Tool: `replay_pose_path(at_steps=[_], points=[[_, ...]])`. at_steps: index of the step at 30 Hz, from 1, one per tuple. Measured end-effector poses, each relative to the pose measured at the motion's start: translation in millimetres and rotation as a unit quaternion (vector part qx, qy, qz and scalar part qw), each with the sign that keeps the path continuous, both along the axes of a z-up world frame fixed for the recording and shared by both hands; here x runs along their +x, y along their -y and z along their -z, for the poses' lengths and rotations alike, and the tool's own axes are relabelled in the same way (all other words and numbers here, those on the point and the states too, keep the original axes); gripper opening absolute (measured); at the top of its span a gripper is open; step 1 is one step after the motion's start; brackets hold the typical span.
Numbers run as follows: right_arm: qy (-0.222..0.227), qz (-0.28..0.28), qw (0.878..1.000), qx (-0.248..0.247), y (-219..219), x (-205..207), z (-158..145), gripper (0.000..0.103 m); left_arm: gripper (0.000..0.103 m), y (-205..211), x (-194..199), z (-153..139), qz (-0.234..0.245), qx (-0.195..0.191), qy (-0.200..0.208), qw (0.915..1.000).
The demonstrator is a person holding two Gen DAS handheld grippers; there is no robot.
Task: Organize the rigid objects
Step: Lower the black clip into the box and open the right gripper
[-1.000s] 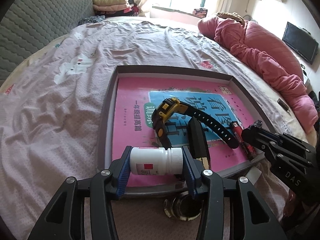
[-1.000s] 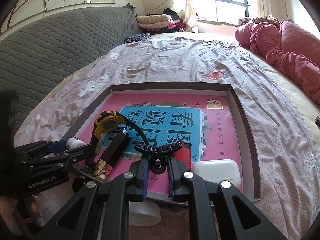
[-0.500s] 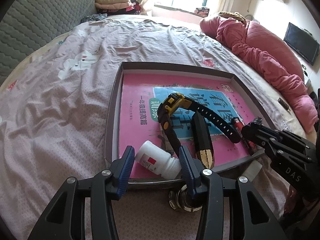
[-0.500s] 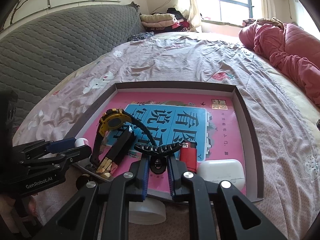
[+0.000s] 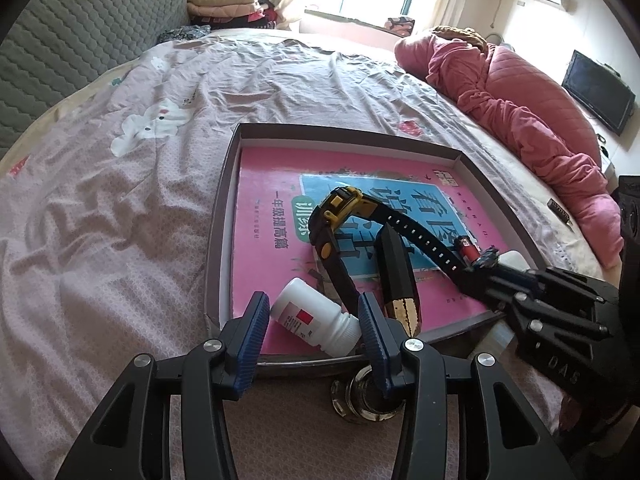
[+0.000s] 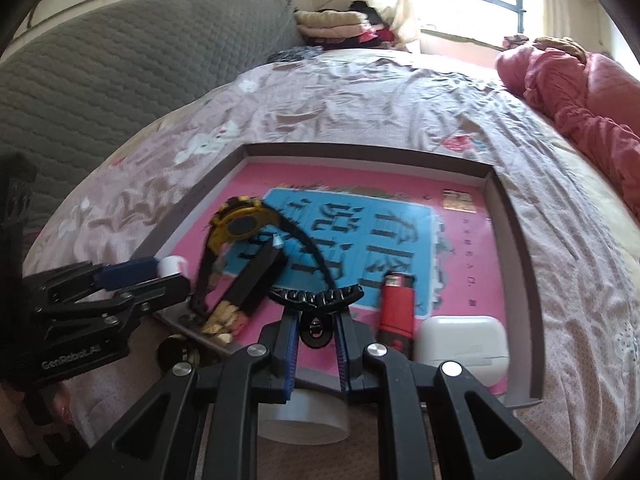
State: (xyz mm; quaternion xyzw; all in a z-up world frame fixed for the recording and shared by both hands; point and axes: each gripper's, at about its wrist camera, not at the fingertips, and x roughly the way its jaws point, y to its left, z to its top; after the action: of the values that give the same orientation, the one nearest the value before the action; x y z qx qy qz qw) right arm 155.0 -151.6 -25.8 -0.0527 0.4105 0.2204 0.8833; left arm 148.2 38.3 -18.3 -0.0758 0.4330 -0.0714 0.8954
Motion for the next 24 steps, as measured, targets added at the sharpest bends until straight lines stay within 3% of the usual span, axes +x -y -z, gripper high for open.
replay_pose_path(at_steps=[9,24], points=[[-0.019,-0.019,0.998,-0.059,-29.8,6.7,9.3,0.017,0.048,0.4,-2.3,-1.4,0.003,-0.004,0.001,1.0000],[-0.075,0.007,0.995,-0.068,-27.2,28.0,15.4,0.017,0.047,-1.4,-2.7,-1.7,0.006,-0.005,0.002,1.0000]])
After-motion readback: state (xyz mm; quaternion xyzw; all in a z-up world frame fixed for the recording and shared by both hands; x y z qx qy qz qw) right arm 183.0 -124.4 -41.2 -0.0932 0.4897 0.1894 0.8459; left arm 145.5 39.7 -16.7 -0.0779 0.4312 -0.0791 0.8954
